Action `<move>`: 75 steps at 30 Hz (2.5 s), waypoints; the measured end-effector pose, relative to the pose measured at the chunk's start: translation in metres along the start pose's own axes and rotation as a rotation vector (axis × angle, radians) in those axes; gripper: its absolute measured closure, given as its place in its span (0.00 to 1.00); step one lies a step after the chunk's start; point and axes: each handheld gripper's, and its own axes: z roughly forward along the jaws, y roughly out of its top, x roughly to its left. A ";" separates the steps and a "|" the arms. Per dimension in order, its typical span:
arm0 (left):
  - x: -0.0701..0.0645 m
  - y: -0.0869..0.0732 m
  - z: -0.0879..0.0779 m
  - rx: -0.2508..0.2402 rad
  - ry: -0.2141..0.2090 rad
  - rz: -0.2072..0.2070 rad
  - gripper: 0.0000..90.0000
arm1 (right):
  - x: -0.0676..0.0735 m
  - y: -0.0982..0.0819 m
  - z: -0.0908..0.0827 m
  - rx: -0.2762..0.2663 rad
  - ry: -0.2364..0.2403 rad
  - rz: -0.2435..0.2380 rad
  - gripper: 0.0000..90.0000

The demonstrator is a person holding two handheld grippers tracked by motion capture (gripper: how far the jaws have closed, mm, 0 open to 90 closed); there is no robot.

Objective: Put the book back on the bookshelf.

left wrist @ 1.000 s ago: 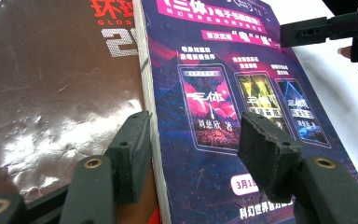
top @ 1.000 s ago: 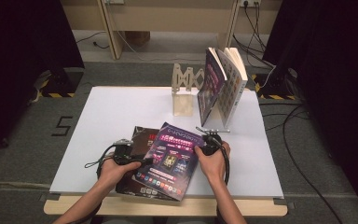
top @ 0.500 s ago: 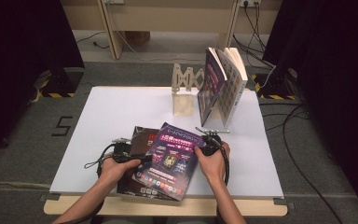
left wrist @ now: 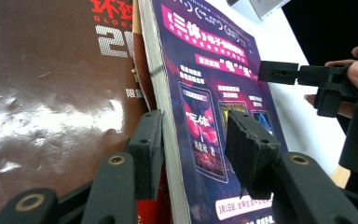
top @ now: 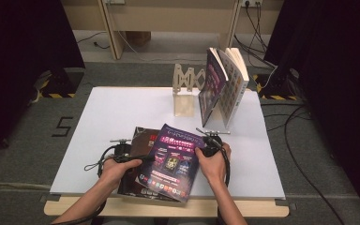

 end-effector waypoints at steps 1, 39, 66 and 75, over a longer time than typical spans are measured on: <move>0.000 0.000 0.002 0.000 -0.008 -0.015 0.63 | 0.000 0.000 0.000 0.000 0.001 0.000 0.63; 0.034 -0.019 -0.050 -0.069 -0.015 -0.046 0.91 | 0.042 0.013 0.023 0.047 0.149 -0.107 0.57; 0.038 -0.004 -0.045 -0.041 0.087 0.031 0.75 | 0.028 0.038 0.035 0.077 0.182 -0.017 0.56; 0.040 -0.002 -0.035 0.002 0.116 0.062 0.73 | 0.028 0.040 0.037 0.075 0.180 0.003 0.56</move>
